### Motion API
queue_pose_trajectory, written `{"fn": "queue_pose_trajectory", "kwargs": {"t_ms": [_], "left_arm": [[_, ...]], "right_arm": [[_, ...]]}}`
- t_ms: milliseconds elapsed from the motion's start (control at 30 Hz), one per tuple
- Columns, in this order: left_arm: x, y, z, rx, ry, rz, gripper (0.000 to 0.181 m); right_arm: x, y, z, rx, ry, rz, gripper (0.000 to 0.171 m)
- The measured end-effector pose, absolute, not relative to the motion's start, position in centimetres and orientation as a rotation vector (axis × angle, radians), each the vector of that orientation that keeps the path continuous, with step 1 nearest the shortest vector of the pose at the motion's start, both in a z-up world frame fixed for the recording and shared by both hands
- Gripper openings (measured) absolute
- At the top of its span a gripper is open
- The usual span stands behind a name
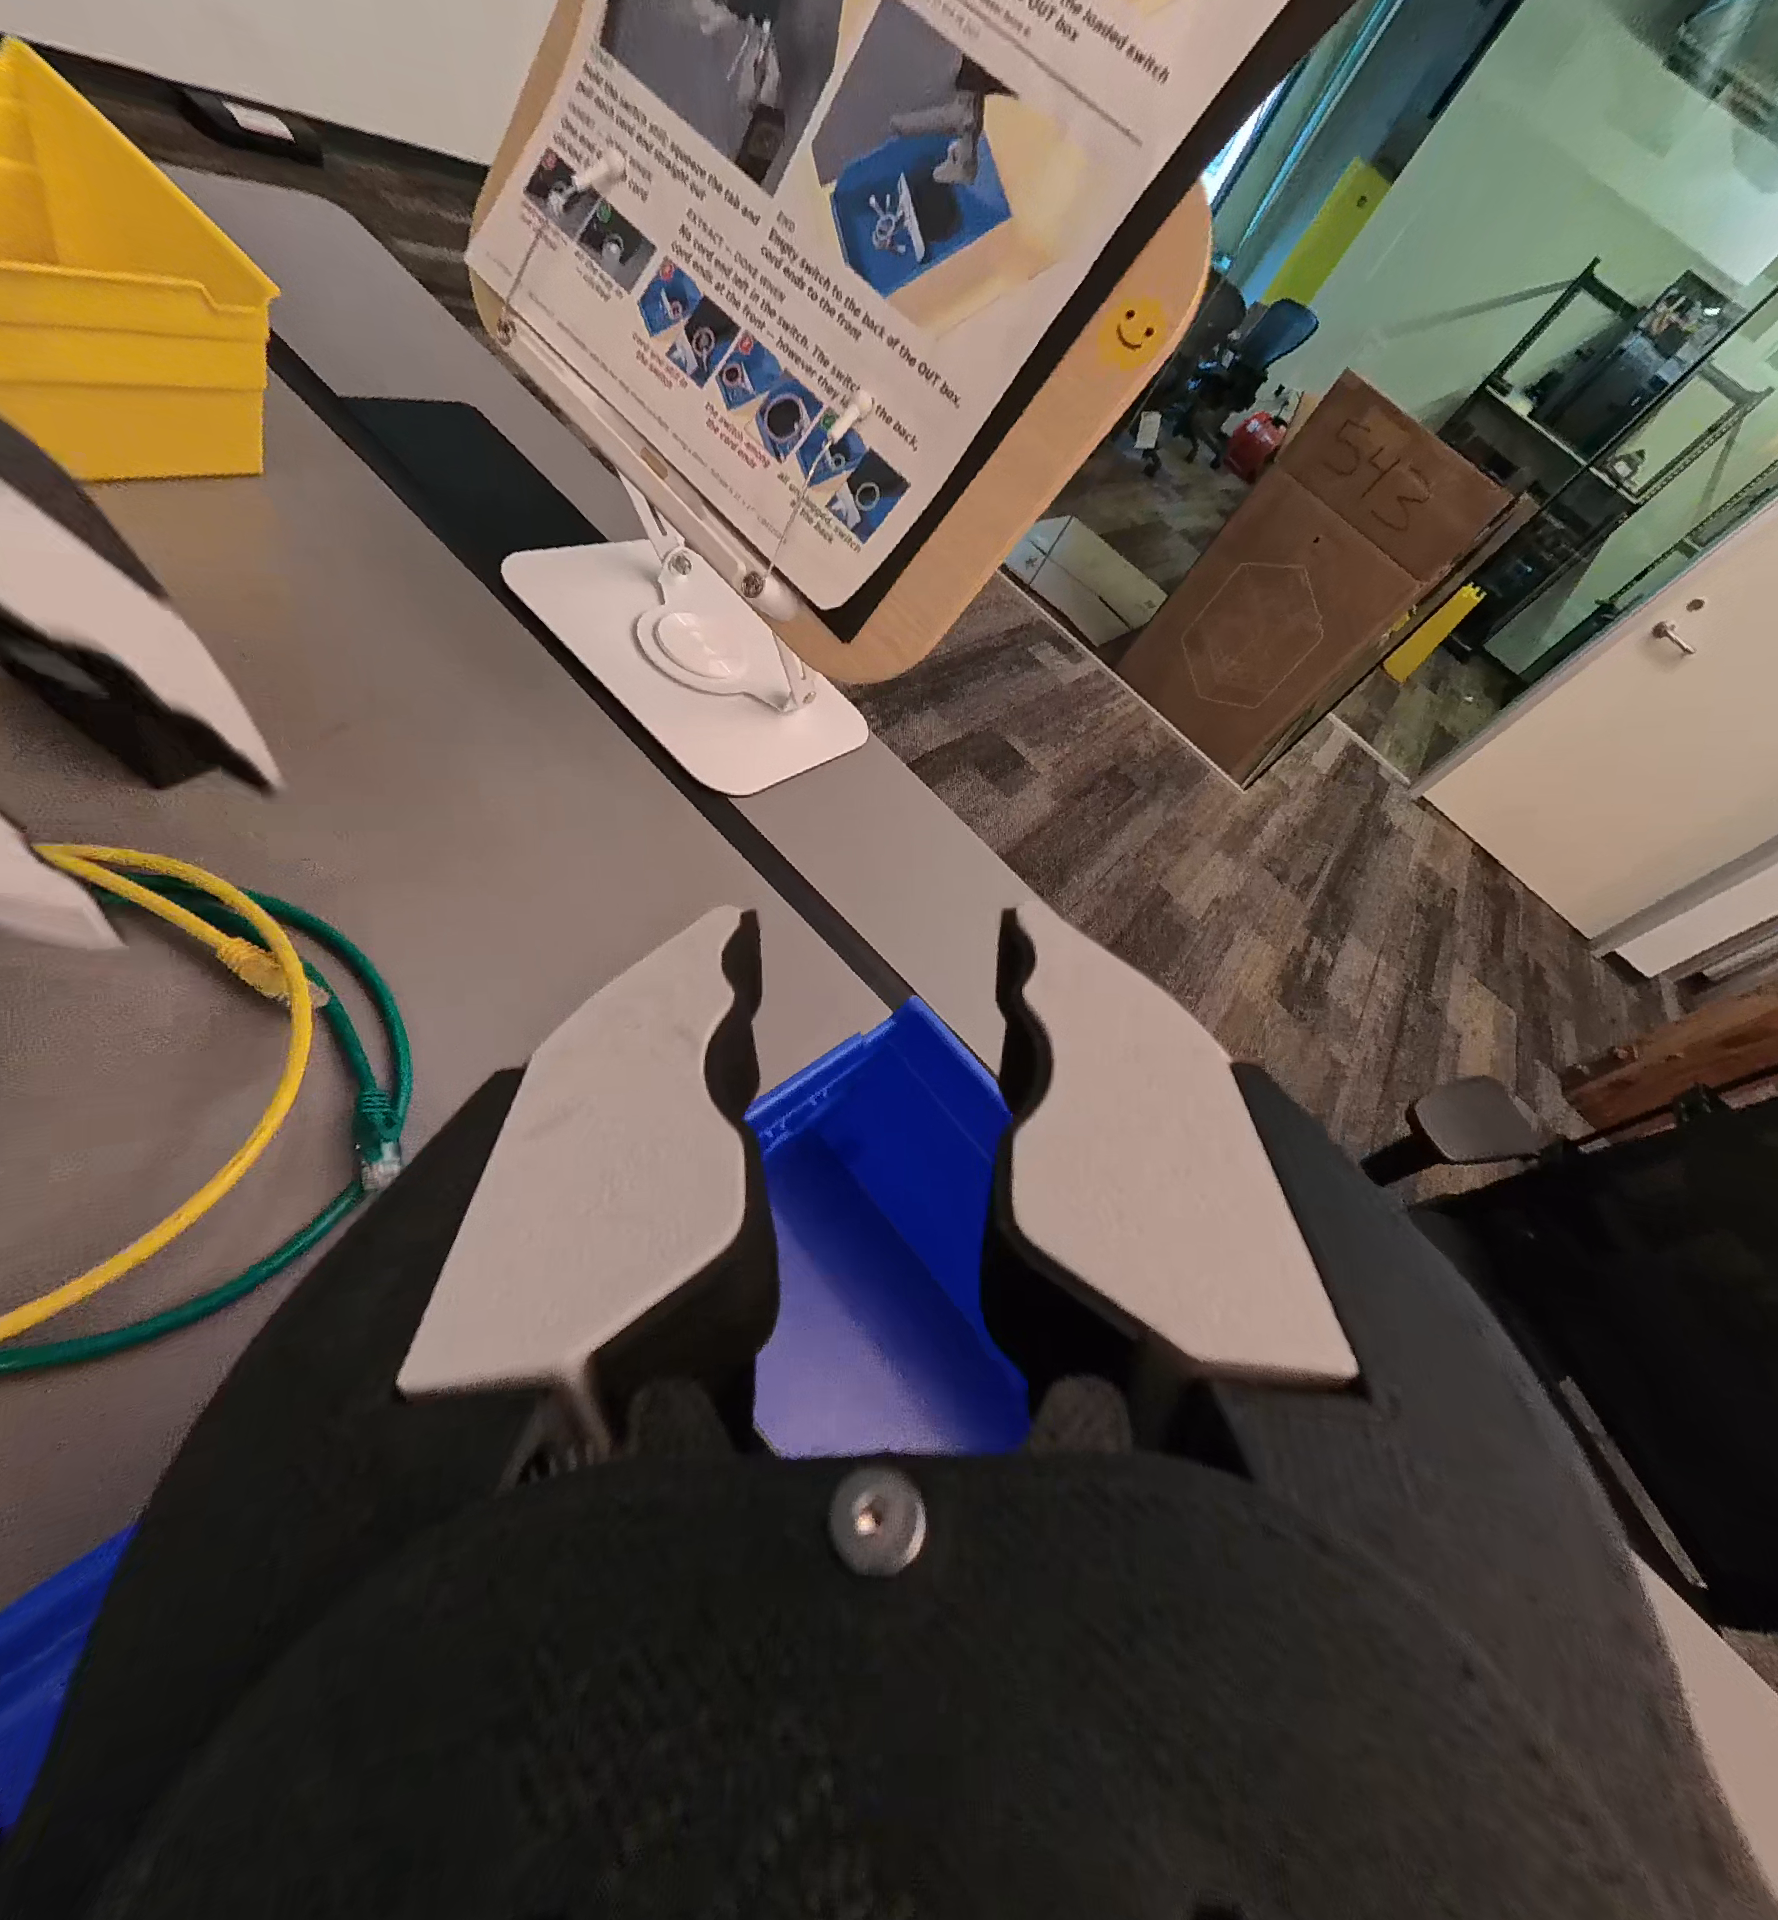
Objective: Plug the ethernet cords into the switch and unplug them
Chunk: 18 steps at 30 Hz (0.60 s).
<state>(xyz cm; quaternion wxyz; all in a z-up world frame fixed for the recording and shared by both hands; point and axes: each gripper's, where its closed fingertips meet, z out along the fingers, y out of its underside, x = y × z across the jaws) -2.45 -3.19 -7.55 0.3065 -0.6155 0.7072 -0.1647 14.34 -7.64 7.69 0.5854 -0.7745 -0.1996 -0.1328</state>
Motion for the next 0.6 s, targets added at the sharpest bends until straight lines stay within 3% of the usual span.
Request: {"fn": "queue_pose_trajectory", "kwargs": {"t_ms": [167,233,300,400,600], "left_arm": [[-14.2,-1.1,2.7,-1.549,1.441,-0.524,0.048],[-21.4,0.6,4.0,-1.565,1.366,-0.439,0.058],[-28.0,2.2,2.6,-1.691,1.374,-0.354,0.070],[-35.4,4.6,-1.5,-1.848,1.445,-0.207,0.064],[-40.4,6.3,-8.1,-2.036,1.554,-0.205,0.058]], "right_arm": [[14.5,-7.2,7.1,-1.824,-0.463,-0.301,0.045],[14.6,-7.0,6.9,-1.835,-0.456,-0.300,0.045],[14.5,-6.9,6.8,-1.842,-0.461,-0.306,0.045],[14.1,-6.7,6.8,-1.839,-0.468,-0.297,0.045],[13.4,-6.5,6.5,-1.851,-0.501,-0.305,0.045]]}}
